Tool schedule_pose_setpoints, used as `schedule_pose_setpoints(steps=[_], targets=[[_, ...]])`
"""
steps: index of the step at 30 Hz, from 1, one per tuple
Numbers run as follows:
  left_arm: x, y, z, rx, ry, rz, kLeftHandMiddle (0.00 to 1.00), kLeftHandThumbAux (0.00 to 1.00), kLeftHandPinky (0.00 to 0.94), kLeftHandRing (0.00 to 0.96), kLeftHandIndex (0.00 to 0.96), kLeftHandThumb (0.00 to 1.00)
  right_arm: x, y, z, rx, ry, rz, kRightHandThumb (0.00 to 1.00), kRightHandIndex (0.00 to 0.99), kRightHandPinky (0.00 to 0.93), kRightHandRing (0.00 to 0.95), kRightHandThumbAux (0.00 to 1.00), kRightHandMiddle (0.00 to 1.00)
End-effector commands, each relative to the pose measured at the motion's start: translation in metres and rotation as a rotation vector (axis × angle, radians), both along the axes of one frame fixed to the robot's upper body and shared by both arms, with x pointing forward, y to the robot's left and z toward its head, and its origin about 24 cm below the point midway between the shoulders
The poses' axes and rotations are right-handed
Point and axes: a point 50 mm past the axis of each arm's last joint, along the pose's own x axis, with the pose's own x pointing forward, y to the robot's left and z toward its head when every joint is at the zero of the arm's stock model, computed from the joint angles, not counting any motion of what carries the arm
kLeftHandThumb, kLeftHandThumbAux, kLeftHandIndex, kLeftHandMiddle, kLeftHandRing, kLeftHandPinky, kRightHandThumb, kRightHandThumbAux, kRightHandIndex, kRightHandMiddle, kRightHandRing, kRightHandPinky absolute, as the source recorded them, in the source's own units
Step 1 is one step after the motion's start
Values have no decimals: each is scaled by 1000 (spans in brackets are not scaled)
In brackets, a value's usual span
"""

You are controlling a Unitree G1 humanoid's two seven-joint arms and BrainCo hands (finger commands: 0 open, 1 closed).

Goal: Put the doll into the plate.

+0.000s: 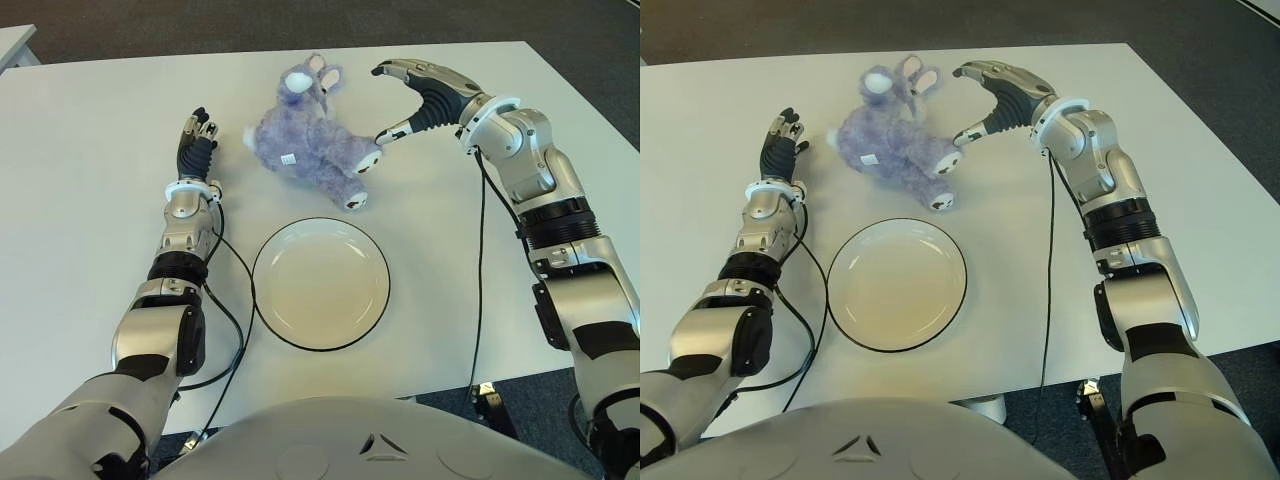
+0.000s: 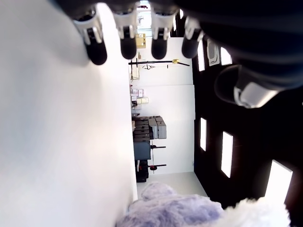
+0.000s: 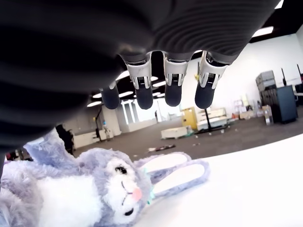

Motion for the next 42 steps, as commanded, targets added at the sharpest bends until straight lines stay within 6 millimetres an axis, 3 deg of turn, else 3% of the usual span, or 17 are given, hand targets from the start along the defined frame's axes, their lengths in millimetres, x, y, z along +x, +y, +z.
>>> schedule_pose_setpoints(steps=[1, 42], targets=[[-11, -3, -27, -7, 121, -4, 0, 341, 84, 0, 0, 593, -2, 4, -3, 4, 14, 18, 0, 24, 0, 0, 441, 0], [-11, -2, -28, 5, 122, -10, 0, 344, 50, 0, 0, 579, -7, 11, 17, 1, -27, 82, 0, 7, 0, 0, 415, 0]])
